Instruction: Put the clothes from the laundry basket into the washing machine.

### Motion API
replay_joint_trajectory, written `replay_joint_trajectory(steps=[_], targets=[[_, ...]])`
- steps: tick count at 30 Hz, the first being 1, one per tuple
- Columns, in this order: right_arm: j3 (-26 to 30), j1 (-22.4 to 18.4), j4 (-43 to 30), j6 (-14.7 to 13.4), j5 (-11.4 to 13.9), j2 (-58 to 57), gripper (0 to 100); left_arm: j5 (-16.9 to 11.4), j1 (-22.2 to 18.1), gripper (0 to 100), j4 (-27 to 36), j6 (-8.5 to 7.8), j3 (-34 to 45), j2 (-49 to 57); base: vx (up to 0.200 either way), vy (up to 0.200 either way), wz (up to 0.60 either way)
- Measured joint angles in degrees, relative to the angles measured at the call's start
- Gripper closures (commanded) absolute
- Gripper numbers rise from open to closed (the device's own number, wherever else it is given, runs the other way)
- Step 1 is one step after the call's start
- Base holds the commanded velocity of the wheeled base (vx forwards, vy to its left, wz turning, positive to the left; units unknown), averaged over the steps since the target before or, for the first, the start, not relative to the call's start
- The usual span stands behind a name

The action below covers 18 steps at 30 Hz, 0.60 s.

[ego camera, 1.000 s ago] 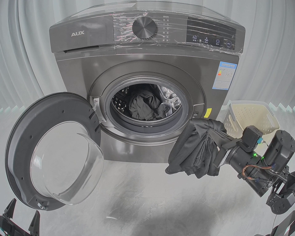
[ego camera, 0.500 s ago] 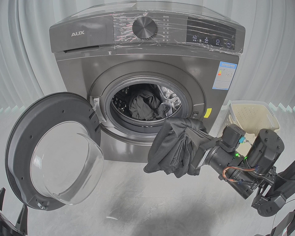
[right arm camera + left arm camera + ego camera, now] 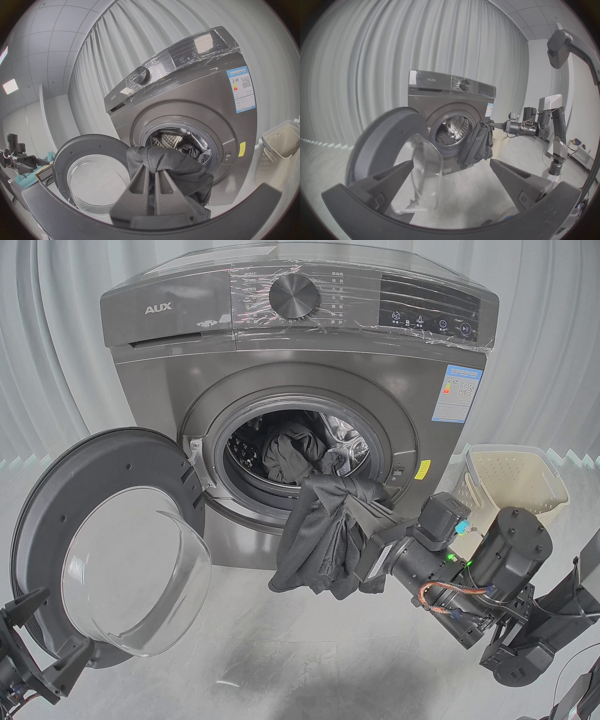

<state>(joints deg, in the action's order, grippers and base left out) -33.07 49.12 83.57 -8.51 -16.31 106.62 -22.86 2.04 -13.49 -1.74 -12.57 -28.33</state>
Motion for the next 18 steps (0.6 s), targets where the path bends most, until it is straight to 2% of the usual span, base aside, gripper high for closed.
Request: replay_joint_trajectory(steps=[7,18], targets=[[-1.73,-0.06,0.60,-0.07,0.00,1.43,100,-1.77,6.56,0,-10.36,-0.88,0.45,-14.97,0.000,0.000,0.00],[-3.33,-0.37,1.15,-0.09,0.04,2.19,100,-2.01,17.14,0,-26.69,-1.21,-0.88,-36.90,0.000,0.000,0.00]])
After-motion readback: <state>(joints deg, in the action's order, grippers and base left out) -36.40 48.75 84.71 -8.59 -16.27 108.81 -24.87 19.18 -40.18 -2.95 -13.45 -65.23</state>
